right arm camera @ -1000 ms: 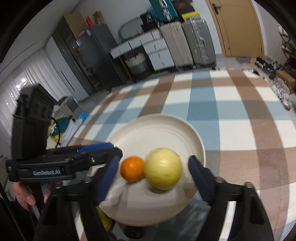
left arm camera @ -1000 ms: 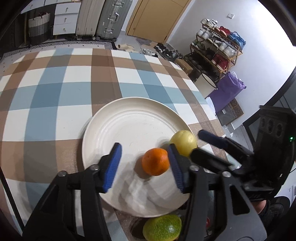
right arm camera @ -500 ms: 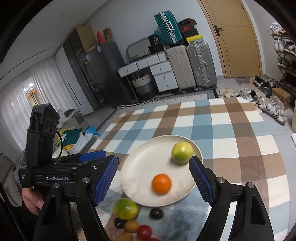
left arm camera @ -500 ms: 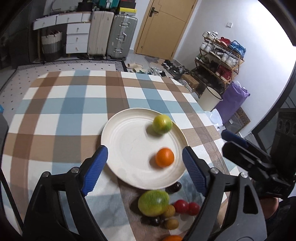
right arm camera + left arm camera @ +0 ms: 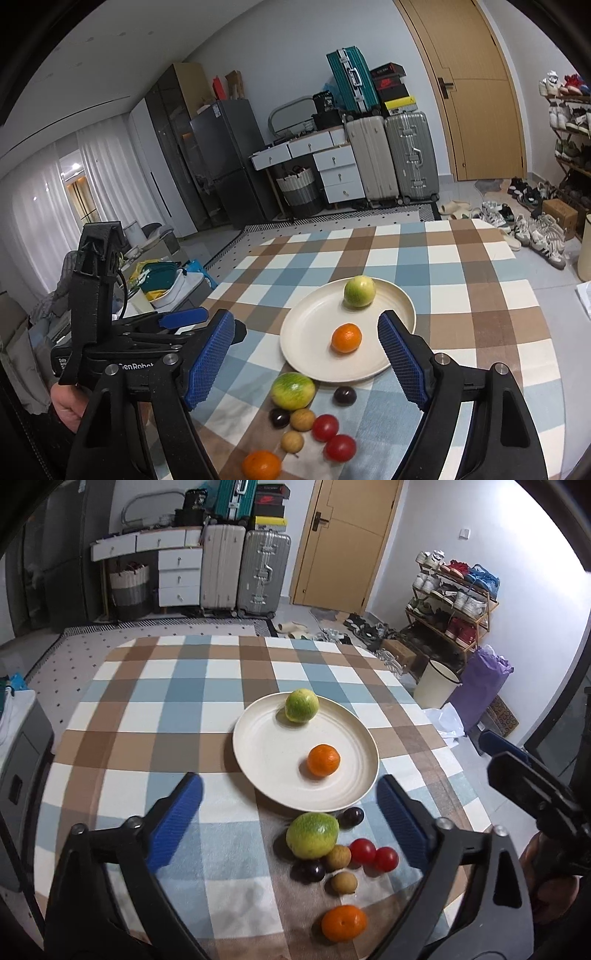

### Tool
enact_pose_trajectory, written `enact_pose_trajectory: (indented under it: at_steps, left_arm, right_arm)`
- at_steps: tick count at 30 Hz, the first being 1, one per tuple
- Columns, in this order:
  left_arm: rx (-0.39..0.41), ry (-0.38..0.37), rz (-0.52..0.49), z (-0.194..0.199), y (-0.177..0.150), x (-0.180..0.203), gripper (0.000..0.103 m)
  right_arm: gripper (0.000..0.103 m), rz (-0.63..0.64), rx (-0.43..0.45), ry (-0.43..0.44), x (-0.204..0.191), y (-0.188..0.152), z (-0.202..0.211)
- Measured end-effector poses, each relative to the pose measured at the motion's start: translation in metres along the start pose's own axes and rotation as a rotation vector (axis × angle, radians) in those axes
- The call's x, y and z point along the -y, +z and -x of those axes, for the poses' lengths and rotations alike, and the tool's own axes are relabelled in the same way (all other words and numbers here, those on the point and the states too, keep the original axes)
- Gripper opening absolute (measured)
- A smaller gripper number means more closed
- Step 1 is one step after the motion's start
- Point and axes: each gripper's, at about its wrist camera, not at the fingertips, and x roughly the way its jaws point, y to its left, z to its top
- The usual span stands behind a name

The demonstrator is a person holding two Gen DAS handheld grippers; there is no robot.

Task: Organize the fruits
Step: 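Withdraw both open tools from the plate, then lower the left tool onto the second orange and close it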

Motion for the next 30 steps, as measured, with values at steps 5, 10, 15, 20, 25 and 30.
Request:
enact_pose_trajectory:
  at_steps: [5,10,15,20,25,30]
  left_arm:
    - [0.033,0.008,0.014,0.027,-0.014,0.000,0.102]
    - [0.037,0.011,0.001,0.045,-0.032,0.002,0.102]
    - [0.017,-0.015,-0.015,0.046,-0.049,0.004,0.102]
    - [-0.067,-0.075,-0.038,0.036,-0.074,0.013,0.102]
    - [-0.109,-0.092,-0.052,0.022,-0.092,0.023,0.102]
    - [-0.160,-0.098,-0.053,0.002,-0.105,0.026,0.102]
  right_arm:
    - [0.088,0.024,0.024,0.004,-0.013,-0.005,0.020]
    - [0.093,0.057,0.046,-0.007,-0.026,-0.012,0.035]
    - [0.099,0.072,0.060,-0.026,-0.034,-0.022,0.050]
    - [0.101,0.065,0.050,-0.052,-0.032,-0.033,0.058]
    - [0.101,0.053,0.037,-0.067,-0.028,-0.041,0.061]
    - [0.101,0.048,0.025,-0.079,-0.025,-0.048,0.061]
